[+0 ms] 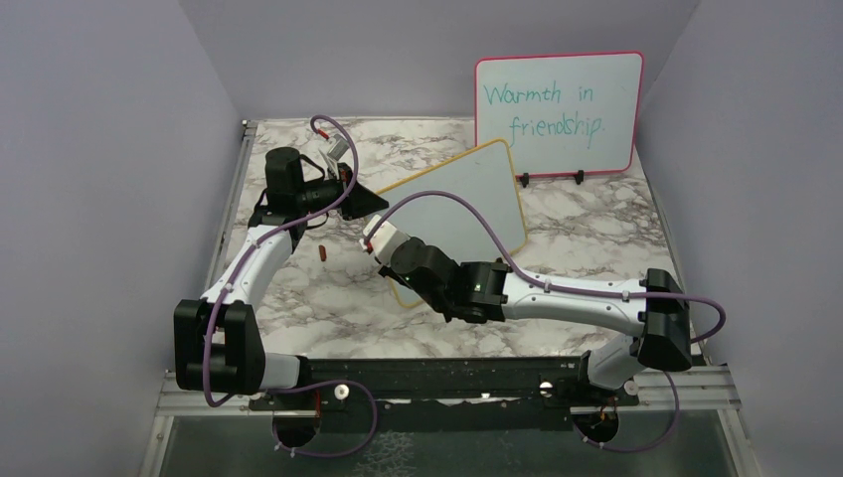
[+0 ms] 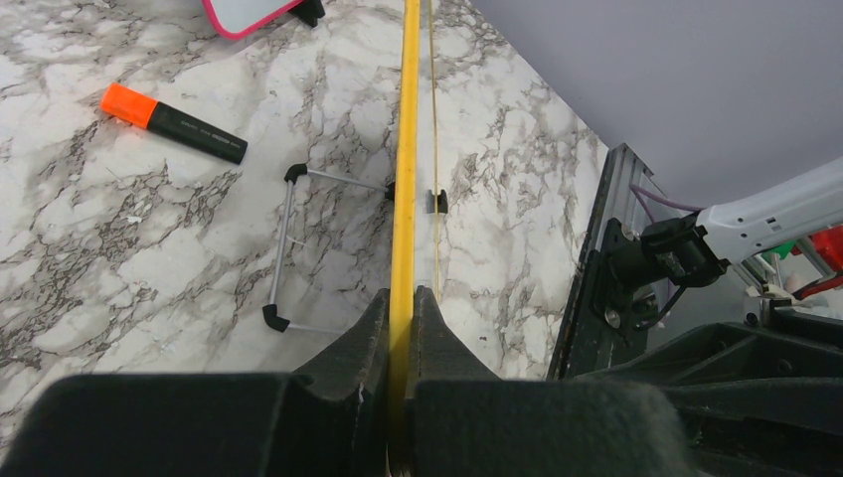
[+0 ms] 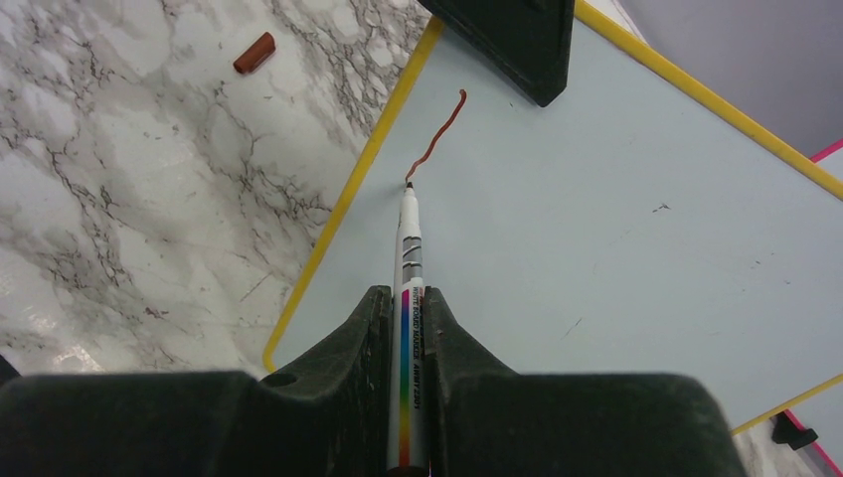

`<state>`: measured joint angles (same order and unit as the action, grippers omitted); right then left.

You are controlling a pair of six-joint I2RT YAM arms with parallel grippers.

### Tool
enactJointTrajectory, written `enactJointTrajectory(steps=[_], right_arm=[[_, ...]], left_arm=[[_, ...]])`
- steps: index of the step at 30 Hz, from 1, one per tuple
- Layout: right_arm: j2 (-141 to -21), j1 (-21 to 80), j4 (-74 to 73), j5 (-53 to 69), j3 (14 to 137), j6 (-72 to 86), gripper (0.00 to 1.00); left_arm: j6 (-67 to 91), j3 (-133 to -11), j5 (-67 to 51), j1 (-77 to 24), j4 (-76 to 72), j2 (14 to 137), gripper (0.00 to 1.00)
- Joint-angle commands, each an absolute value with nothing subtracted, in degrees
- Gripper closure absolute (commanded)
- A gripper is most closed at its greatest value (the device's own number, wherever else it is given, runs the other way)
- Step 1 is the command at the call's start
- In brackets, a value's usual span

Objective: Write a sentence on the whiteboard

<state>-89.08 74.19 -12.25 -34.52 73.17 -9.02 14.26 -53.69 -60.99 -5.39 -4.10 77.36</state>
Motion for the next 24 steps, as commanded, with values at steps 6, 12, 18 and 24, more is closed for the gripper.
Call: enactJointTrajectory(steps=[6, 12, 18, 24], right_arm=[[-90.7, 74.6, -9.2, -36.8, 72.9, -9.3, 0.99], [-90.9, 74.6, -9.2, -37.7, 72.9, -9.6, 0.99], [-90.8, 74.6, -10.1, -39.6, 72.6, -9.3, 0.99], [-90.5, 74.6, -10.4, -40.7, 72.2, -9.3, 0.99]], left_arm=[[10.1, -53.3, -59.4, -6.7, -0.1, 78.4, 1.0], [10.0, -53.3, -59.4, -6.8, -0.1, 78.2, 1.0], [9.9, -53.3, -59.5, -6.8, -0.1, 78.3, 1.0], [9.9, -53.3, -59.5, -6.8, -0.1, 78.1, 1.0]])
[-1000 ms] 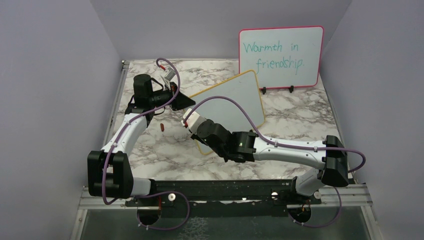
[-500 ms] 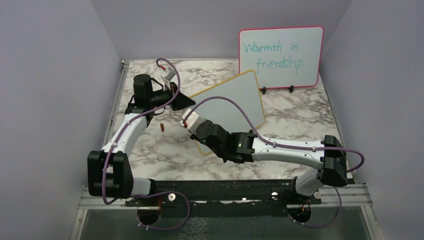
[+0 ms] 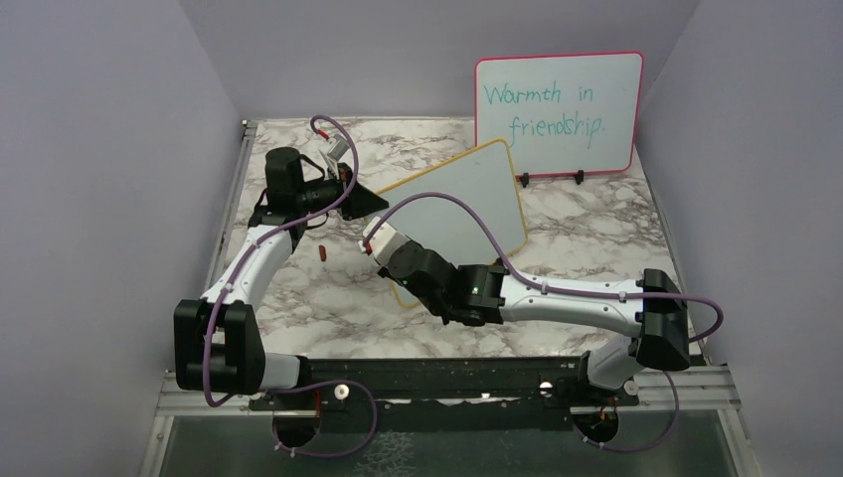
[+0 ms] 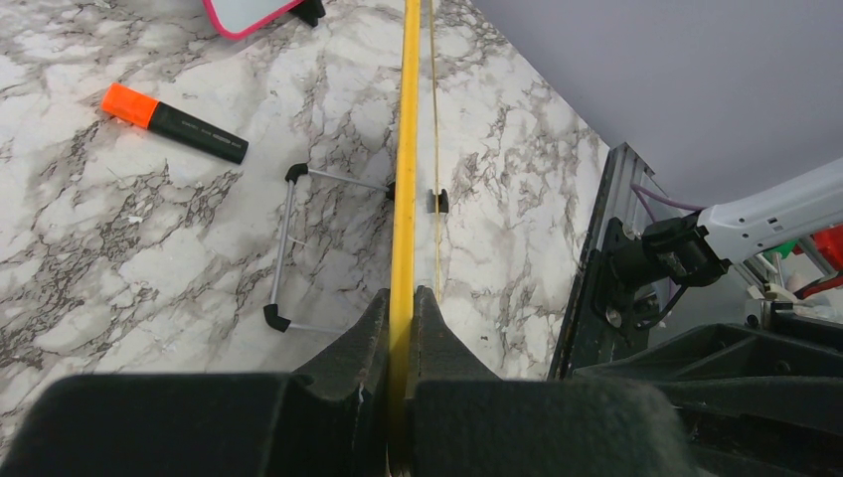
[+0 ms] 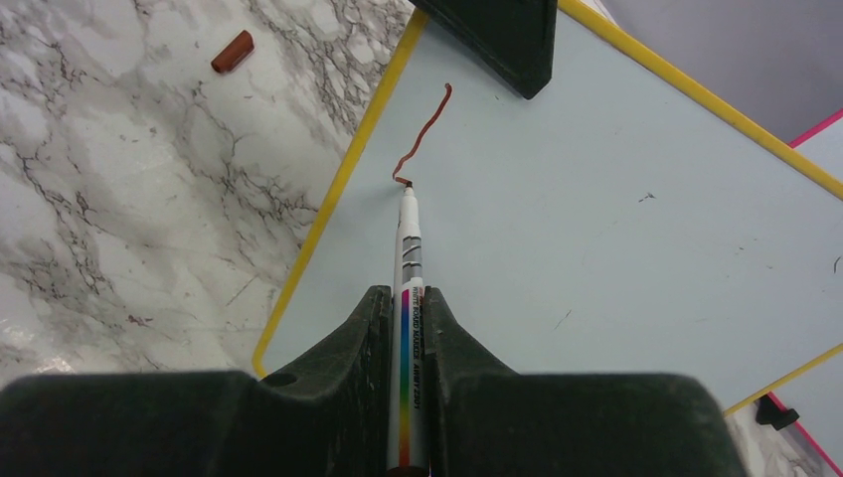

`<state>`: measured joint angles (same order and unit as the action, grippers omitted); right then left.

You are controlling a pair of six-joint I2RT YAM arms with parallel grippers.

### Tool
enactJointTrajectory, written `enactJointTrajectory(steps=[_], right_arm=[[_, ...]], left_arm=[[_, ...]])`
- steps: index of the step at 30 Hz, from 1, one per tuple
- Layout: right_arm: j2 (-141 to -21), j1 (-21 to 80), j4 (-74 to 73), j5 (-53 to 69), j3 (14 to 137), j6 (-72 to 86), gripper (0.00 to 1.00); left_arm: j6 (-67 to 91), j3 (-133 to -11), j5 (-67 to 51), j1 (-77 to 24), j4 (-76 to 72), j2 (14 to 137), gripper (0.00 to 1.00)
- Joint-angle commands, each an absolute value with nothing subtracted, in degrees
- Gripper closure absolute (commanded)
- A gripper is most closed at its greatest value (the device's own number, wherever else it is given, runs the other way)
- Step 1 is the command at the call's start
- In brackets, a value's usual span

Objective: Write a sentence on the whiteboard

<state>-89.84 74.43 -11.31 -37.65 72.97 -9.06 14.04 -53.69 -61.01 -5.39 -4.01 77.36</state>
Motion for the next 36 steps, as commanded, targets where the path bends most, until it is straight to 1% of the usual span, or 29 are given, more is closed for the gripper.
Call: enactJointTrajectory(steps=[1, 36], right_arm=[[-90.5, 74.6, -10.6, -40.8, 72.2, -9.3, 0.99], [-89.4, 74.6, -10.1, -45.2, 70.8, -9.0, 0.99]], left_arm=[[9.8, -53.3, -59.5, -6.8, -0.1, 78.1, 1.0], [9.1, -53.4, -59.3, -6.9, 0.8, 78.1, 1.0]])
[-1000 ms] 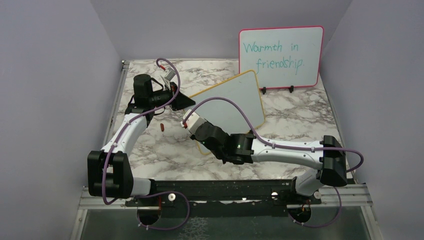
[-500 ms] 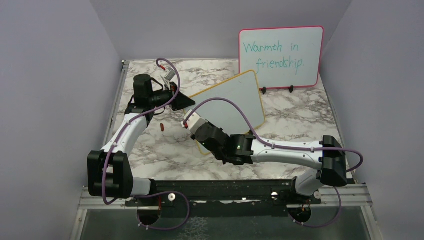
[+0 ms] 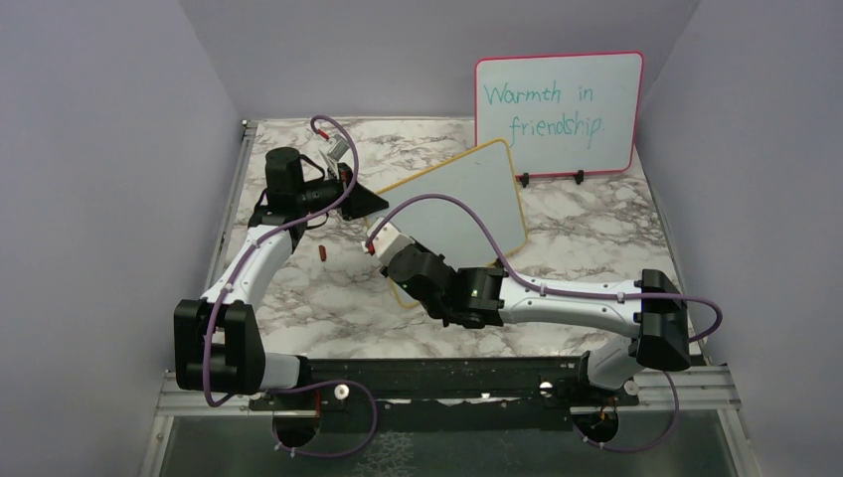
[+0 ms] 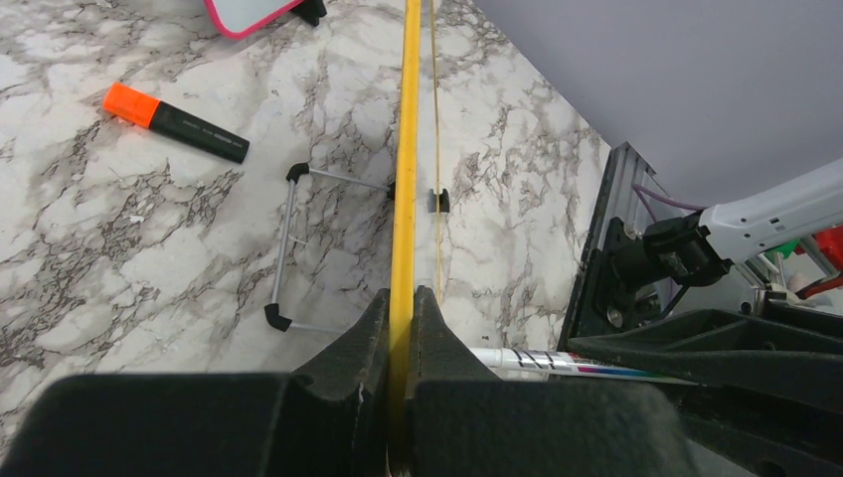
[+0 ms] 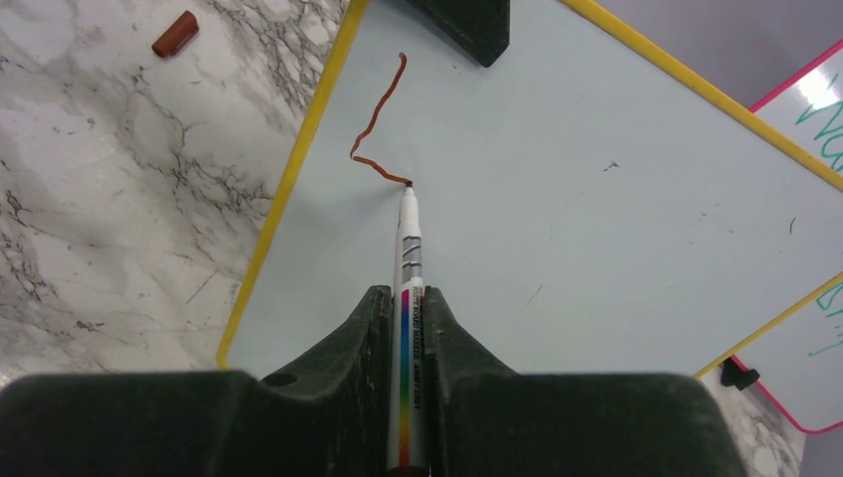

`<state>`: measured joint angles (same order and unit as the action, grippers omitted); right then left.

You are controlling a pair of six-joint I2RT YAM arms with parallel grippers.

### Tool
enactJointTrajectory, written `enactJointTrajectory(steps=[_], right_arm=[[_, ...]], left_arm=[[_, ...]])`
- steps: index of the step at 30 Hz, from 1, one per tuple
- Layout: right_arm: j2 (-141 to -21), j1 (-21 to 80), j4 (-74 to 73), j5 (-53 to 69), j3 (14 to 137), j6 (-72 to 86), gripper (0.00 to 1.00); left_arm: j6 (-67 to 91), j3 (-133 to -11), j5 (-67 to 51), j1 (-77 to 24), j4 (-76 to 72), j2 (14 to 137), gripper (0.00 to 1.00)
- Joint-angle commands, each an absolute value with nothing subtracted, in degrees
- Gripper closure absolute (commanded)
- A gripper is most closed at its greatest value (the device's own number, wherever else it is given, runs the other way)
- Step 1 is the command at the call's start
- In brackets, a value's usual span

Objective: Write a sentence on the whiteboard

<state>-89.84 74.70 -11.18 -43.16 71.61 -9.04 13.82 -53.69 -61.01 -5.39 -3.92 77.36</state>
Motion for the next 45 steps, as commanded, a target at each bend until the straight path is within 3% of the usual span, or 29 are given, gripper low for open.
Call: enactJointTrajectory(steps=[1, 12, 45], right_arm=[[-89.4, 74.6, -10.0, -44.9, 70.8, -9.0, 0.99], [-84.2, 74.5, -7.2, -40.0, 68.6, -9.1, 0.99], [-83.9, 70.7, -1.6, -38.1, 66.5, -7.1, 0.99]], left_arm=[[9.1, -53.5, -59.3, -6.9, 1.0, 78.1, 1.0], [9.1, -53.5, -59.2, -6.9, 1.2, 78.1, 1.0], [8.7, -53.6, -59.1, -6.9, 1.6, 78.3, 1.0]])
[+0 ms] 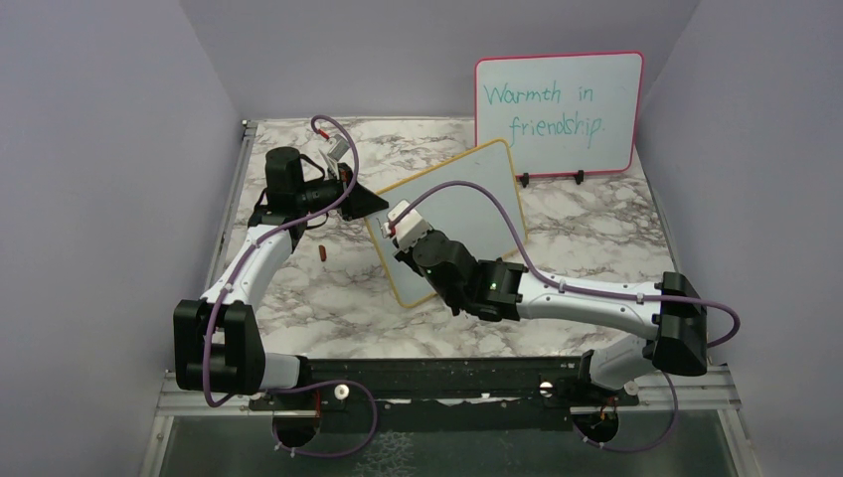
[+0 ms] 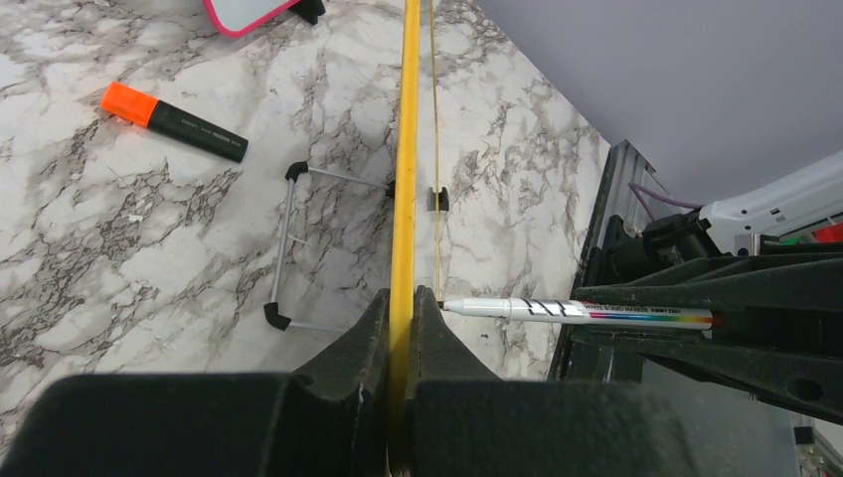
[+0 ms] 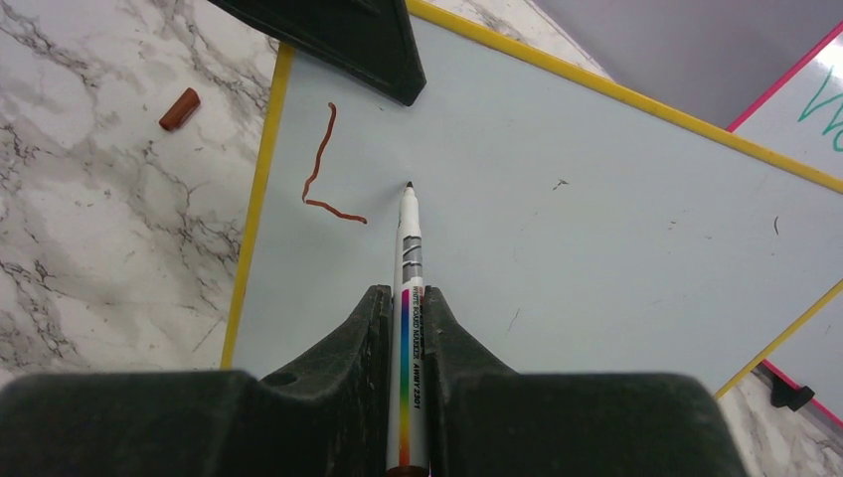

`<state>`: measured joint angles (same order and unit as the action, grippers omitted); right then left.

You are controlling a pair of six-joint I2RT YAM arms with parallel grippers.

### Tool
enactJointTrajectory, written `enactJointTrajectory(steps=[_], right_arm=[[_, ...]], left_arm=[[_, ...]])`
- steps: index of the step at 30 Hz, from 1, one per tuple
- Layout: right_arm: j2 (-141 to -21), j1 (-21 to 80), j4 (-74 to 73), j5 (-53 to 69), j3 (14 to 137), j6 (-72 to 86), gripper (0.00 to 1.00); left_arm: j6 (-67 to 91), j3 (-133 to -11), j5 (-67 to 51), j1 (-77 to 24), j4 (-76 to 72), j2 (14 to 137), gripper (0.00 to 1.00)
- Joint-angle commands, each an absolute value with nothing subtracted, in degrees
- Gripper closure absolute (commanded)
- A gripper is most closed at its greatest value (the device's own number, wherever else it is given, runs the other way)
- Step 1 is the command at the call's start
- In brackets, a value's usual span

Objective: Write a sentence on the whiteboard

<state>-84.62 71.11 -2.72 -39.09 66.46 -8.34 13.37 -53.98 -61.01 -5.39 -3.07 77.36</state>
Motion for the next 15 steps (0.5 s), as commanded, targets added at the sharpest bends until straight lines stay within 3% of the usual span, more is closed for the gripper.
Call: enactJointTrajectory(steps=[1, 15], right_arm=[[-84.0, 70.6, -1.6, -38.0, 66.5, -7.1, 0.99], [-85.5, 70.5, -3.3, -36.3, 67.4, -7.0, 0.99]], left_arm=[[8.7, -53.6, -59.1, -6.9, 1.6, 78.4, 1.0], [8.6, -53.7, -59.1, -6.9, 1.7, 78.2, 1.0]])
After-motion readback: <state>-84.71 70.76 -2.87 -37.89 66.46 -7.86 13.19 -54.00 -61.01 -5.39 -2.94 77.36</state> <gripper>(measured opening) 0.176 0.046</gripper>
